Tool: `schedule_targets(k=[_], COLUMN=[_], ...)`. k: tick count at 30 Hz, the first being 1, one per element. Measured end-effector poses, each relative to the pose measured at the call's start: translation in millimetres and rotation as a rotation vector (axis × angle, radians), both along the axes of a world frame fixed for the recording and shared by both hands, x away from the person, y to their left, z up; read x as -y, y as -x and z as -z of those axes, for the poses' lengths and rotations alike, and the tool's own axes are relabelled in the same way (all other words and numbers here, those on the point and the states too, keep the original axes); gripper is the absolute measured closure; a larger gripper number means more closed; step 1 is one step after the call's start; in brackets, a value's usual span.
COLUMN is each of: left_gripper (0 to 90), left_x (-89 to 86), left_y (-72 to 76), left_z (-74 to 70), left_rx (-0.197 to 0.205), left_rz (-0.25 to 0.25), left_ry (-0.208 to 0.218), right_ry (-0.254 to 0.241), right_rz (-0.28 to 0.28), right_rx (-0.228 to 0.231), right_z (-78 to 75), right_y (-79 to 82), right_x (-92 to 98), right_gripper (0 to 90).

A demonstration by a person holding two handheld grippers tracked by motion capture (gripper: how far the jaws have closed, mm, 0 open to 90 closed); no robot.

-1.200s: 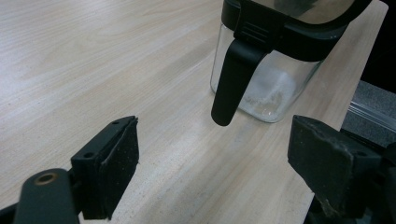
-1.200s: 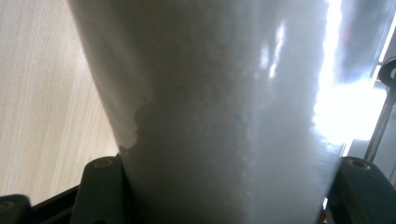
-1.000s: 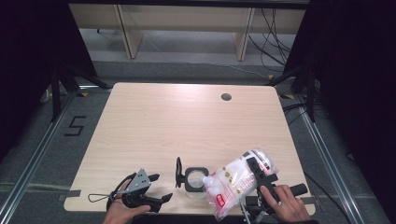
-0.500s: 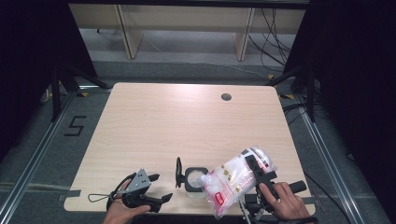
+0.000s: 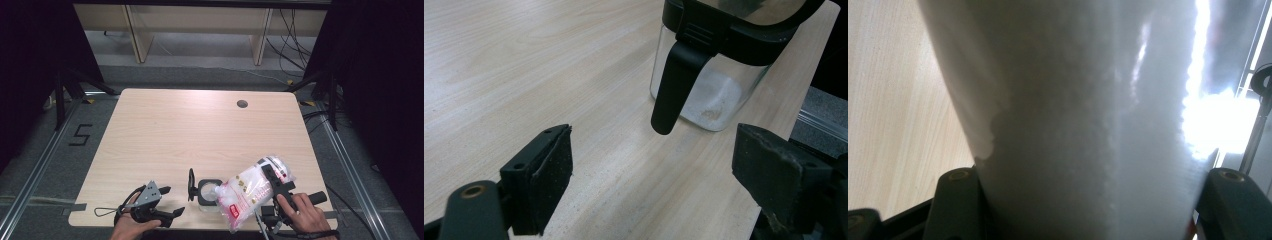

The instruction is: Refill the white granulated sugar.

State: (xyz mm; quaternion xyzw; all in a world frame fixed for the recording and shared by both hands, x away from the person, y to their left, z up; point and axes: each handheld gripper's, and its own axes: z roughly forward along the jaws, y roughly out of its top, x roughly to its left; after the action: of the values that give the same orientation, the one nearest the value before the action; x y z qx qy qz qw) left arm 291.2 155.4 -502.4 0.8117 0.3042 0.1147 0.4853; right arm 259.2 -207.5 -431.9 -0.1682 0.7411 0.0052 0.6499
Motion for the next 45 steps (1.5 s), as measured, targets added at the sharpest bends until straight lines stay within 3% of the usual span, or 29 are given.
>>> schedule_targets(k=[6, 7, 11, 16, 18, 19, 21, 25, 26, 28, 30, 33, 34, 36, 38, 39, 40, 44, 45], left_gripper=[16.1, 16.0, 16.1, 16.1, 16.1, 16.0, 16.1, 16.0, 16.0, 16.1, 16.1, 16.0, 16.1, 16.1, 16.1, 16.0, 16.0, 16.1, 16.1], left_x=[0.0, -0.6, 0.0, -0.7, -0.1, -0.1, 0.0, 0.5, -0.1, -0.2, 0.6, -0.1, 0.0, -0.2, -0.8, -0.7, -0.2, -0.8, -0.7], left_y=[-0.1, -0.5, -0.1, -0.4, 0.0, 0.1, 0.1, 1.1, 0.4, 0.1, 1.1, 0.2, 1.0, 0.3, 0.4, 0.2, 1.0, 0.4, 0.4], left_z=[0.0, -0.2, 0.0, -0.3, -0.1, -0.2, -0.2, 0.1, -0.4, -0.3, 0.1, -0.3, -0.1, -0.4, -0.6, -0.6, -0.2, -0.6, -0.6], left_rx=[-0.002, 0.001, -0.001, 0.003, 0.000, 0.000, 0.000, -0.015, 0.000, 0.002, -0.014, 0.002, -0.014, 0.000, 0.000, 0.000, -0.013, -0.001, 0.000], left_rz=[-0.001, 0.003, 0.000, 0.002, -0.001, -0.001, -0.002, -0.016, -0.007, -0.002, -0.016, -0.003, -0.015, -0.005, -0.005, -0.006, -0.015, -0.005, -0.008], left_ry=[0.000, -0.010, -0.001, -0.007, 0.002, 0.002, 0.004, 0.015, 0.007, 0.004, 0.015, 0.004, 0.006, 0.005, -0.001, 0.000, 0.008, 0.000, 0.000], right_ry=[-0.006, -0.044, -0.027, -0.041, -0.014, -0.046, -0.012, -0.010, -0.007, -0.031, -0.025, -0.034, -0.025, -0.019, -0.003, -0.041, -0.041, -0.041, -0.060], right_rz=[-0.034, -0.008, -0.003, -0.012, -0.020, 0.000, -0.020, -0.026, -0.027, -0.010, -0.024, -0.009, 0.005, 0.008, -0.023, -0.016, -0.016, 0.002, 0.018], right_rx=[0.018, 0.003, -0.001, 0.009, 0.009, -0.003, 0.002, 0.007, 0.004, -0.007, 0.007, -0.005, -0.006, -0.014, 0.003, 0.003, 0.003, -0.008, -0.017], right_z=[0.5, 3.3, 1.3, 2.9, 1.9, 5.3, 3.8, 3.5, 3.2, 5.2, 3.7, 4.5, 2.9, 2.4, 1.5, 4.3, 4.3, 3.0, 4.4], right_y=[-2.6, -1.6, -1.5, -1.9, -2.2, -1.2, -2.3, -2.8, -2.8, -2.1, -2.9, -2.1, -1.3, -2.0, -3.4, -3.7, -3.7, -3.2, -2.1], right_x=[0.9, 2.8, 2.7, 2.8, 2.1, 3.0, 1.7, 1.4, 1.4, 2.4, 1.7, 2.7, 2.2, 2.2, 2.2, 3.3, 3.3, 3.5, 4.4], right_gripper=[39.0, 38.9, 39.0, 39.0, 38.9, 39.0, 38.9, 39.0, 38.9, 38.9, 38.9, 38.9, 38.9, 38.9, 38.9, 38.9, 38.9, 38.9, 38.9])
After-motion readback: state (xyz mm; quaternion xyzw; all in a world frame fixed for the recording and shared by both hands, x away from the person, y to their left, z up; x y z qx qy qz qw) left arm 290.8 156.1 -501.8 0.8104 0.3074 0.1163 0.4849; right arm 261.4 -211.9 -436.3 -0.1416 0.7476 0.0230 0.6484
